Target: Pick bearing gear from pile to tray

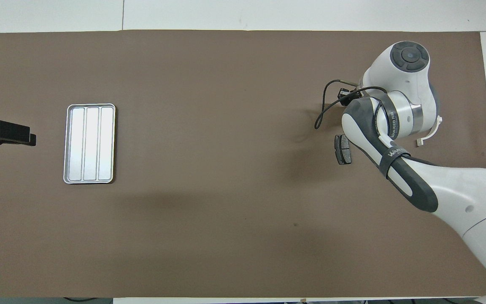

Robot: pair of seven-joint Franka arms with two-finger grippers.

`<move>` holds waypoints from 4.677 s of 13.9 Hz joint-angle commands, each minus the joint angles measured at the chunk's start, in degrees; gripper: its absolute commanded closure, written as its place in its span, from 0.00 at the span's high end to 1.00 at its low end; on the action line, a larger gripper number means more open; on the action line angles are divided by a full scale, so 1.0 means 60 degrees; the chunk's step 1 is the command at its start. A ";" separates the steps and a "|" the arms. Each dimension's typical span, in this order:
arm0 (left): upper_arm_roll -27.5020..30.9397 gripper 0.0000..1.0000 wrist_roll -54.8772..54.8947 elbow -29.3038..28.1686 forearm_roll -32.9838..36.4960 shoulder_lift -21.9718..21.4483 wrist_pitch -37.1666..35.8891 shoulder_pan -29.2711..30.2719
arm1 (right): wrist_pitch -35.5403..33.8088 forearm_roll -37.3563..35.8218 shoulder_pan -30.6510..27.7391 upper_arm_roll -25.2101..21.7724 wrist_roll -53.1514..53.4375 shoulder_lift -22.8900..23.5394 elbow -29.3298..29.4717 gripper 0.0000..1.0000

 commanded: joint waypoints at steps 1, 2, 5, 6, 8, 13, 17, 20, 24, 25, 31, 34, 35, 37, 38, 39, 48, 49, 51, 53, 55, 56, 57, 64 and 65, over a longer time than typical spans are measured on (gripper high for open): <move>0.0063 1.00 -0.0020 -0.0252 -0.0112 -0.0234 0.0073 -0.0042 | -0.0230 -0.0016 0.0043 0.0074 -0.0194 0.0004 0.0197 0.00; 0.0063 1.00 -0.0020 -0.0252 -0.0112 -0.0234 0.0058 -0.0042 | -0.0405 -0.0031 0.0043 0.0074 -0.0312 -0.0054 0.0314 0.00; 0.0063 1.00 -0.0020 -0.0252 -0.0112 -0.0234 0.0058 -0.0042 | -0.1035 -0.0002 0.0072 0.0088 -0.0736 -0.0360 0.0667 0.00; 0.0063 1.00 -0.0020 -0.0252 -0.0112 -0.0234 0.0058 -0.0042 | -0.1196 0.0027 0.0159 0.0088 -0.0825 -0.0609 0.0667 0.00; 0.0063 1.00 -0.0020 -0.0252 -0.0112 -0.0234 0.0073 -0.0042 | -0.1854 0.0028 0.0219 0.0350 -0.0840 -0.1121 0.0681 0.00; 0.0063 1.00 -0.0020 -0.0252 -0.0112 -0.0234 0.0058 -0.0042 | -0.3232 0.0290 0.0905 0.1156 0.0282 -0.2367 0.0682 0.00; 0.0063 1.00 -0.0020 -0.0252 -0.0112 -0.0234 0.0058 -0.0042 | -0.3278 0.0701 0.2003 0.1479 0.3297 -0.2618 0.0652 0.00; 0.0063 1.00 -0.0020 -0.0252 -0.0112 -0.0234 0.0058 -0.0042 | -0.2870 0.1185 0.2516 0.1729 0.5175 -0.2618 0.0521 0.00; 0.0063 1.00 -0.0020 -0.0252 -0.0112 -0.0234 0.0058 -0.0042 | -0.0997 0.1040 0.3425 0.1700 0.6761 -0.2092 -0.0064 0.00; 0.0063 1.00 -0.0020 -0.0252 -0.0112 -0.0234 0.0058 -0.0042 | -0.0558 0.0995 0.3441 0.1700 0.6777 -0.2047 -0.0355 0.00; 0.0063 1.00 -0.0020 -0.0252 -0.0112 -0.0234 0.0058 -0.0042 | 0.0251 -0.1038 0.3895 0.1700 0.7946 -0.0804 -0.0446 0.00; 0.0063 1.00 -0.0020 -0.0252 -0.0112 -0.0234 0.0058 -0.0042 | 0.0719 -0.1246 0.3895 0.1685 0.8037 -0.0393 -0.0432 0.00; 0.0063 1.00 -0.0020 -0.0252 -0.0112 -0.0234 0.0058 -0.0042 | 0.0881 -0.1450 0.3895 0.1685 0.8153 -0.0275 -0.0432 0.00; 0.0063 1.00 -0.0020 -0.0252 -0.0112 -0.0234 0.0058 -0.0042 | 0.1086 -0.1627 0.3866 0.1685 0.8213 -0.0186 -0.0461 0.00; 0.0063 1.00 -0.0078 -0.0252 -0.0112 -0.0234 0.0058 -0.0042 | 0.1145 -0.1657 0.3852 0.1671 0.8198 -0.0186 -0.0519 0.00; 0.0063 1.00 -0.0107 -0.0266 -0.0112 -0.0234 0.0102 -0.0056 | 0.1262 -0.1802 0.3793 0.1685 0.8198 -0.0128 -0.0549 0.00; 0.0092 1.00 -0.0064 -0.0296 0.0341 -0.0234 0.0043 -0.0012 | 0.1615 -0.1920 0.3632 0.1671 0.8169 -0.0084 -0.0856 0.00; 0.0092 1.00 -0.0078 -0.0296 0.0357 -0.0234 0.0087 -0.0012 | 0.1615 -0.1920 0.3632 0.1671 0.8169 -0.0084 -0.0856 0.00; 0.0078 1.00 -0.0267 -0.0310 0.0357 -0.0234 0.0175 -0.0027 | 0.1586 -0.1891 0.3617 0.1685 0.8212 -0.0084 -0.0842 0.00; 0.0034 1.00 -0.0576 -0.0412 0.0357 -0.0292 0.0205 -0.0129 | 0.1542 -0.1862 0.3617 0.1685 0.8271 -0.0069 -0.0827 0.35; -0.0010 1.00 -0.0635 -0.0413 0.0357 -0.0293 0.0205 -0.0422 | 0.1468 -0.1862 0.3617 0.1685 0.8271 -0.0084 -0.0784 0.72; -0.0025 1.00 -0.0693 -0.0442 0.0357 -0.0307 0.0205 -0.0509 | 0.1425 -0.1847 0.3617 0.1685 0.8271 -0.0084 -0.0769 0.76; -0.0010 1.00 -0.0722 -0.0558 0.0357 -0.0322 0.0263 -0.0699 | 0.1337 -0.1818 0.3617 0.1685 0.8271 -0.0084 -0.0725 0.79; -0.0025 0.91 -0.1264 -0.2183 0.0372 -0.0922 0.2311 -0.0920 | -0.0345 -0.1774 0.3588 0.1671 0.8140 0.0296 0.0898 1.00; -0.0039 0.91 -0.1395 -0.2229 0.0372 -0.0850 0.2416 -0.0949 | -0.0595 -0.1803 0.3457 0.1671 0.8096 0.0370 0.1119 1.00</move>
